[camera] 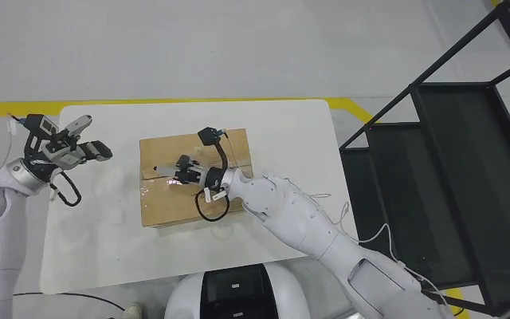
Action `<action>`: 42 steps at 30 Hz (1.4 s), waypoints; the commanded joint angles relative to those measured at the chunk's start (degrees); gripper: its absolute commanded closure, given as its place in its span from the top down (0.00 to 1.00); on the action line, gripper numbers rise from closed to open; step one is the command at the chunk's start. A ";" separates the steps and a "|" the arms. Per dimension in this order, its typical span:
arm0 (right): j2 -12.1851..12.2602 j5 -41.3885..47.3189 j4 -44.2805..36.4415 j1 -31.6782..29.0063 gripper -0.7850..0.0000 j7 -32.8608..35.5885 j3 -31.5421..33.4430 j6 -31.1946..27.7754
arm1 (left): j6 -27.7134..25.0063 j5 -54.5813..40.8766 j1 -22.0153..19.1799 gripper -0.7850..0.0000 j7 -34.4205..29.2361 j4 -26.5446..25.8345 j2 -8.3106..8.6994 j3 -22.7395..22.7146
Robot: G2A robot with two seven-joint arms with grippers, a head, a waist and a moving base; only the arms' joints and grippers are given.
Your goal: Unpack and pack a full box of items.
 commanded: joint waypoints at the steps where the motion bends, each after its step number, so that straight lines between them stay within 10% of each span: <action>1: -0.61 0.19 0.82 1.13 1.00 0.67 -1.04 0.18 | -0.01 -0.14 0.94 1.00 0.45 -0.27 0.23 -1.38; 15: -5.42 3.42 10.27 6.84 1.00 0.49 -6.10 -1.62 | 0.15 -1.95 8.24 1.00 6.11 -4.05 1.30 -10.77; 42: -9.73 4.14 17.45 9.47 1.00 -3.15 -4.39 -6.53 | 0.60 -2.72 11.02 1.00 7.54 -7.61 1.65 -11.84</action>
